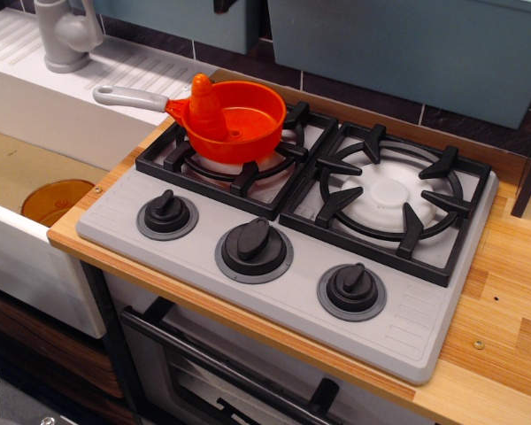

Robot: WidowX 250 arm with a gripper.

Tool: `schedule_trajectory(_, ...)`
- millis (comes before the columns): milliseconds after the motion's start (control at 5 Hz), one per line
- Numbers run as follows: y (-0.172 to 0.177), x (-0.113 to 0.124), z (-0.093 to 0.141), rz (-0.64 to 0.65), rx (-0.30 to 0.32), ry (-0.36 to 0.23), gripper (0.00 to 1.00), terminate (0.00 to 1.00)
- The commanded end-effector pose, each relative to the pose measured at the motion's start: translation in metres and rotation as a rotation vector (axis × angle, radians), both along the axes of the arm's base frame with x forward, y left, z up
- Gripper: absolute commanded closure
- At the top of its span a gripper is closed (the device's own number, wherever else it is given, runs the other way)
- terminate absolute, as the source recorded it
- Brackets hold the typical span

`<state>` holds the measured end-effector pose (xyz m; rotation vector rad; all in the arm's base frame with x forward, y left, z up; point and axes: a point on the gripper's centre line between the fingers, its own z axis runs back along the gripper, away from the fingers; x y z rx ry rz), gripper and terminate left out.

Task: End effector transition from object to pot or pan

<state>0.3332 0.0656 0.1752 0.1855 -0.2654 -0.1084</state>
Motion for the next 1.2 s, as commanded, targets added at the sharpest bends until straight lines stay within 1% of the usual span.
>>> schedule_trajectory(0, -0.02, 0.033, -0.007, 0.005, -0.04, -0.055, 0.0, 0.0)
schedule_trajectory(200, -0.019, 0.046, -0.022, -0.017, -0.056, -0.09, 0.0, 0.0)
schedule_trajectory(400, -0.019, 0.051, -0.038, -0.017, -0.064, -0.103, 0.0, 0.0)
schedule_trajectory(600, -0.02, 0.045, -0.048, -0.01, -0.074, -0.103, 0.0, 0.0)
schedule_trajectory(800, -0.025, 0.039, -0.063, 0.003, -0.085, -0.126, 0.0, 0.0)
schedule_trajectory(1000, -0.03, 0.036, -0.072, 0.012, -0.097, -0.141, 0.0, 0.0)
